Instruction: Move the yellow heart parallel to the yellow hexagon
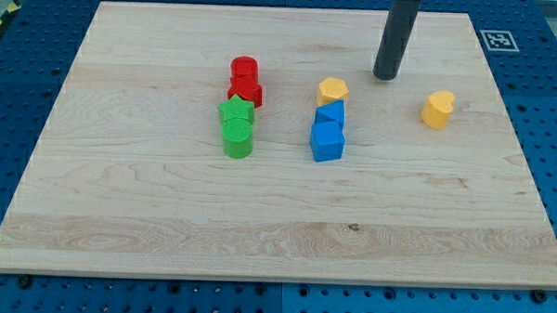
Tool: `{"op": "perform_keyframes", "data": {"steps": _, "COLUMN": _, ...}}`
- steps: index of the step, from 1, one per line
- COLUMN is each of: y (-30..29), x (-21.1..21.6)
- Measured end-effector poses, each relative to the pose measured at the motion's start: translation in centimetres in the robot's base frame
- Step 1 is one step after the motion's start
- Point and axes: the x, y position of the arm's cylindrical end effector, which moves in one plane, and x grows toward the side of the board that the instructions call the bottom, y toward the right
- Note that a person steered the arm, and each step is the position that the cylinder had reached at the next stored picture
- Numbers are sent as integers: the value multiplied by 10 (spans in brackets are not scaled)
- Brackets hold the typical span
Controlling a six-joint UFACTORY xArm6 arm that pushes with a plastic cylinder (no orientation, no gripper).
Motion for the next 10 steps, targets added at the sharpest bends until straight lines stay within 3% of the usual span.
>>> {"op": "perform_keyframes", "data": {"steps": 10, "y": 0, "x": -80}}
